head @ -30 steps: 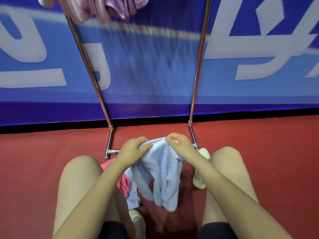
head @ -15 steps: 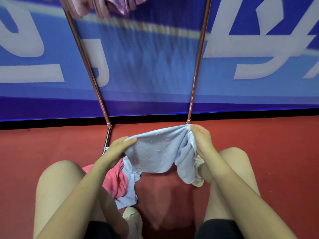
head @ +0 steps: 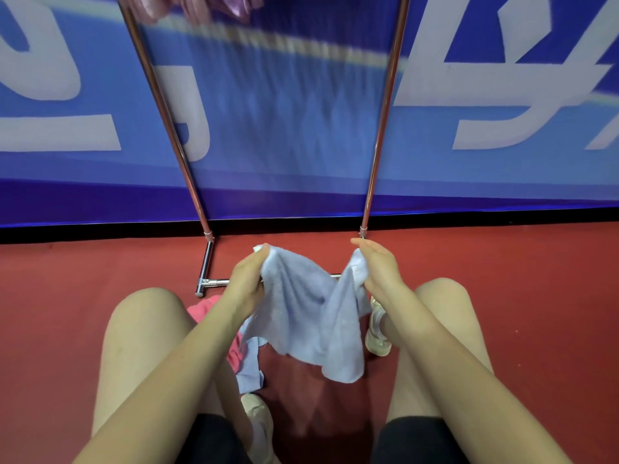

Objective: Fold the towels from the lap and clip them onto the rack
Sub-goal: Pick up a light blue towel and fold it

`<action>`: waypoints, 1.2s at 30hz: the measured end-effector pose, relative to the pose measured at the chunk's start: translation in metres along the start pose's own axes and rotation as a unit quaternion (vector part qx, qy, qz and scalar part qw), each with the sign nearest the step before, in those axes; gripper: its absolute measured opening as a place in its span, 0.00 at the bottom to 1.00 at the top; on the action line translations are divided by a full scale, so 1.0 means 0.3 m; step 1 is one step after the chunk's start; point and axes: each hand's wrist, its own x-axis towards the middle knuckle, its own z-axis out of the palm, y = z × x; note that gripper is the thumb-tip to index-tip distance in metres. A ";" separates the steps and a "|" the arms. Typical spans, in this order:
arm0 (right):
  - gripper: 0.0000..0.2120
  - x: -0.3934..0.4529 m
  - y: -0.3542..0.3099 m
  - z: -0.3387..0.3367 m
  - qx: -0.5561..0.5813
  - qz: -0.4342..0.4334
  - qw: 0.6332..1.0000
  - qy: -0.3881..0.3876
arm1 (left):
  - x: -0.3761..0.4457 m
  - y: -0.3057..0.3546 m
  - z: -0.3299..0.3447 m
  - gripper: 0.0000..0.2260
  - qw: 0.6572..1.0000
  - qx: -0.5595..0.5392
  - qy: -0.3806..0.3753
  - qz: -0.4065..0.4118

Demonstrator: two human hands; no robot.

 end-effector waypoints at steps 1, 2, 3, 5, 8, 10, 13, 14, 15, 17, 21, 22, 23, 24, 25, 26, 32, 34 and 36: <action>0.13 -0.002 0.004 0.006 0.021 0.014 0.999 -0.020 | -0.004 -0.020 0.020 0.10 0.999 0.033 0.016 0.010; 0.13 -0.004 0.007 0.014 0.039 0.023 0.998 -0.040 | -0.004 -0.042 0.035 0.09 0.996 0.078 0.026 0.027; 0.13 -0.008 0.009 0.020 0.045 0.026 0.997 -0.057 | -0.007 -0.058 0.052 0.09 0.988 0.143 0.028 0.052; 0.12 -0.026 0.008 0.028 0.005 0.004 0.996 -0.092 | -0.016 -0.081 0.088 0.10 0.965 0.238 0.018 0.108; 0.10 -0.058 -0.001 0.035 -0.097 -0.039 0.986 -0.133 | -0.032 -0.098 0.141 0.12 0.950 0.275 0.024 0.147; 0.10 -0.072 -0.009 0.042 -0.101 -0.048 0.983 -0.147 | -0.034 -0.108 0.164 0.12 0.944 0.286 0.022 0.164; 0.08 -0.084 -0.028 0.056 -0.051 -0.043 0.985 -0.158 | -0.027 -0.119 0.187 0.11 0.945 0.266 0.008 0.190; 0.08 -0.087 -0.036 0.061 -0.009 -0.030 0.986 -0.161 | -0.029 -0.123 0.194 0.11 0.949 0.245 -0.001 0.199; 0.08 -0.090 -0.046 0.065 0.037 -0.019 0.986 -0.162 | -0.029 -0.124 0.200 0.12 0.953 0.224 -0.007 0.202; 0.09 -0.097 -0.066 0.072 0.112 -0.013 0.981 -0.157 | -0.041 -0.122 0.213 0.13 0.958 0.198 -0.013 0.207; 0.11 -0.114 -0.089 0.079 0.140 -0.016 0.974 -0.179 | -0.053 -0.129 0.230 0.10 0.971 0.157 -0.048 0.171; 0.12 -0.117 -0.089 0.082 0.114 -0.020 0.976 -0.183 | -0.049 -0.131 0.230 0.10 0.977 0.140 -0.053 0.155; 0.13 -0.114 -0.086 0.085 0.069 -0.029 0.981 -0.179 | -0.041 -0.132 0.229 0.10 0.980 0.128 -0.052 0.141; 0.14 -0.112 -0.084 0.087 0.007 -0.047 0.985 -0.167 | -0.033 -0.135 0.228 0.08 0.982 0.126 -0.048 0.133; 0.15 -0.106 -0.082 0.089 -0.055 -0.068 0.984 -0.154 | -0.028 -0.135 0.229 0.07 0.983 0.128 -0.041 0.127; 0.15 -0.101 -0.080 0.089 -0.107 -0.093 0.979 -0.144 | -0.027 -0.138 0.234 0.07 0.983 0.130 -0.038 0.125; 0.05 -0.077 -0.068 0.056 -0.307 -0.254 0.911 -0.107 | -0.054 -0.142 0.267 0.14 0.985 0.139 -0.045 0.091; 0.04 -0.072 -0.065 0.037 -0.358 -0.292 0.881 -0.100 | -0.054 -0.130 0.264 0.16 0.987 0.132 -0.037 0.079; 0.07 -0.066 -0.060 0.026 -0.379 -0.346 0.854 -0.088 | -0.045 -0.116 0.253 0.16 0.988 0.125 -0.039 0.085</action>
